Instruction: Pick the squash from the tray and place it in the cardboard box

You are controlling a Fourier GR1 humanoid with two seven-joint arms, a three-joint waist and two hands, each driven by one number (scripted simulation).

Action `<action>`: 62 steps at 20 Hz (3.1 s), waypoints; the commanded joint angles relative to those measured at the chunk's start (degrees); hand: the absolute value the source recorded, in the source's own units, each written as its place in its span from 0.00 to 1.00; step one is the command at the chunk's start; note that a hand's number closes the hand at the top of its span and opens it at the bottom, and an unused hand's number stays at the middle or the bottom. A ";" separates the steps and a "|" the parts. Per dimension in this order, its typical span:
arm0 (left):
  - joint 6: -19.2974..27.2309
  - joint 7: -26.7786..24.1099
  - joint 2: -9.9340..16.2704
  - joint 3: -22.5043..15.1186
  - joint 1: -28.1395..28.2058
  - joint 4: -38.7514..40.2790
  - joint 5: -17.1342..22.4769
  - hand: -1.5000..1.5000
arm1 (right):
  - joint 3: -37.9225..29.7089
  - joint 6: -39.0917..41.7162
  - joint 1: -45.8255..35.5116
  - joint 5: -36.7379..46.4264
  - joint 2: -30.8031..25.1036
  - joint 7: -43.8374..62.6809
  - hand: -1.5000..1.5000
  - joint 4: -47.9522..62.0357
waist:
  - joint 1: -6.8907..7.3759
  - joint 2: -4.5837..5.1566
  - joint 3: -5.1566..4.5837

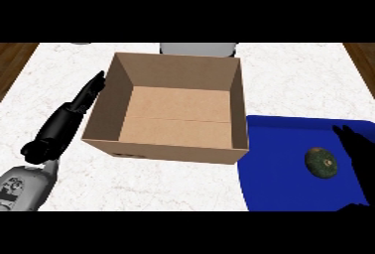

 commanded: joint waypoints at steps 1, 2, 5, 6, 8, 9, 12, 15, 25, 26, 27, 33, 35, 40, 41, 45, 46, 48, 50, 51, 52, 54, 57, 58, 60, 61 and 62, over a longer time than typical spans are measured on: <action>-1.81 4.09 -0.20 1.83 -1.05 -1.36 0.99 0.50 | 3.59 2.88 -4.76 4.08 6.32 3.23 0.00 6.73 | -0.49 -0.04 -0.02; -0.11 2.96 -2.72 -0.77 -1.25 0.19 -1.33 0.50 | 5.66 3.97 -8.09 5.47 8.37 6.65 0.00 8.34 | -0.26 0.07 -0.04; -1.10 0.20 -1.79 2.20 -0.35 3.16 -2.13 0.50 | 2.36 7.20 -7.50 5.74 7.01 6.95 0.00 5.56 | -1.11 -0.06 -0.06; -2.47 2.09 -2.17 1.84 -1.76 2.08 -1.06 0.50 | 3.72 5.10 -7.12 8.20 8.14 3.60 0.00 10.53 | -1.02 -0.02 -0.03; -1.18 0.40 -3.49 1.45 0.38 2.39 -3.32 0.50 | 3.43 3.19 -5.68 10.73 9.73 1.74 0.00 12.56 | -1.05 -0.05 -0.02; -2.88 0.33 -3.11 2.88 -1.62 4.11 -2.93 0.50 | 3.59 4.23 -7.10 11.97 11.90 3.65 0.00 11.36 | -1.15 -0.06 -0.03; -3.77 1.39 -2.93 4.01 -0.48 1.82 -2.39 0.50 | 0.19 8.71 -10.09 9.68 10.92 0.75 0.00 15.61 | -0.94 -0.07 -0.03; -1.83 1.51 -5.63 2.62 0.25 1.39 -6.05 0.50 | 1.41 5.32 -3.29 14.75 11.55 -1.88 0.00 13.79 | -1.36 -0.16 -0.02; -7.27 4.03 -5.40 7.01 4.39 -4.82 -4.98 0.50 | -3.89 8.24 -7.19 17.39 17.74 -9.11 0.00 23.49 | -0.86 -0.14 -0.01; -7.94 0.46 -4.53 9.17 2.12 0.24 -5.58 0.50 | -4.49 4.63 -1.13 18.98 15.47 -12.79 0.00 21.91 | -1.29 -0.13 -0.01; -7.15 2.78 -5.71 9.12 2.59 -2.63 -6.41 0.50 | -2.49 6.25 -3.33 21.44 20.09 -8.43 0.00 21.63 | -1.12 -0.15 -0.01; -8.18 1.88 -8.24 8.99 4.46 -3.65 -9.09 0.50 | -8.43 8.34 -4.13 22.45 19.78 -14.52 0.00 26.60 | -1.13 -0.15 -0.01; -8.60 4.18 -8.84 9.94 2.98 -2.96 -8.57 0.50 | -7.32 7.24 -0.78 24.81 21.46 -12.82 0.00 24.53 | -1.28 -0.17 -0.02; -8.72 7.23 -10.36 10.17 2.21 -6.31 -10.29 0.50 | -9.17 5.18 -0.81 28.36 23.82 -15.18 0.00 29.39 | -1.20 -0.16 -0.01; -12.04 3.14 -8.73 12.30 1.32 -1.62 -8.46 0.50 | -9.07 4.05 -3.60 29.04 25.28 -17.08 0.00 34.34 | -1.13 -0.11 -0.01; -8.99 3.01 -12.71 9.08 3.79 -2.20 -13.10 0.50 | -11.88 6.01 -3.64 27.75 25.51 -19.71 0.00 33.98 | -1.13 -0.12 -0.01; -10.14 3.71 -11.39 11.72 -0.94 0.84 -11.41 0.50 | -9.25 2.89 -2.76 30.11 26.70 -21.72 0.00 36.82 | -1.21 -0.08 -0.01; -10.32 5.73 -10.73 12.24 -1.67 -0.86 -11.22 0.50 | -12.21 3.22 -4.65 28.29 21.74 -29.37 1.00 40.45 | -1.09 -0.06 0.01; -9.81 3.53 -11.92 11.24 0.91 -1.16 -12.24 0.50 | -10.00 0.77 -0.70 30.46 21.78 -30.97 1.00 35.06 | -1.27 -0.14 -0.01; -10.24 5.81 -12.24 10.40 2.39 -5.20 -11.77 0.50 | -9.43 -2.67 -5.92 33.11 24.46 -30.67 1.00 41.66 | -0.70 -0.11 0.02; -13.20 6.39 -9.55 12.87 3.22 -6.84 -8.95 0.50 | -9.00 -4.50 -4.76 34.82 23.79 -31.16 1.00 41.53 | -0.64 -0.14 0.02; -13.37 2.91 -9.22 14.77 -0.85 0.61 -9.66 0.50 | -9.55 -5.45 -4.22 35.72 23.85 -31.95 1.00 39.45 | -1.20 -0.09 -0.01; -12.46 3.14 -11.05 12.99 0.84 -1.03 -11.47 0.50 | -8.10 -7.63 -6.61 39.93 26.03 -31.62 1.00 42.38 | -1.04 -0.10 -0.01; -9.96 3.34 -13.61 10.74 2.08 -3.08 -13.90 0.50 | -10.37 -5.11 -5.72 38.68 23.15 -33.38 1.00 39.97 | -1.15 -0.15 -0.01; -13.12 0.31 -10.54 14.42 -1.79 4.31 -11.50 0.50 | -8.36 -7.90 -6.67 40.77 25.02 -32.89 1.00 38.45 | -1.35 -0.08 -0.03; -12.87 6.44 -11.21 12.48 3.84 -6.85 -11.03 0.50 | -8.77 -10.31 -6.59 41.24 24.58 -33.84 1.00 38.52 | -0.73 -0.27 0.01; -12.10 1.22 -11.02 13.47 0.27 0.55 -11.79 0.50 | 0.74 -5.34 -8.16 41.83 28.36 -35.64 1.00 31.40 | -0.95 -0.23 -0.12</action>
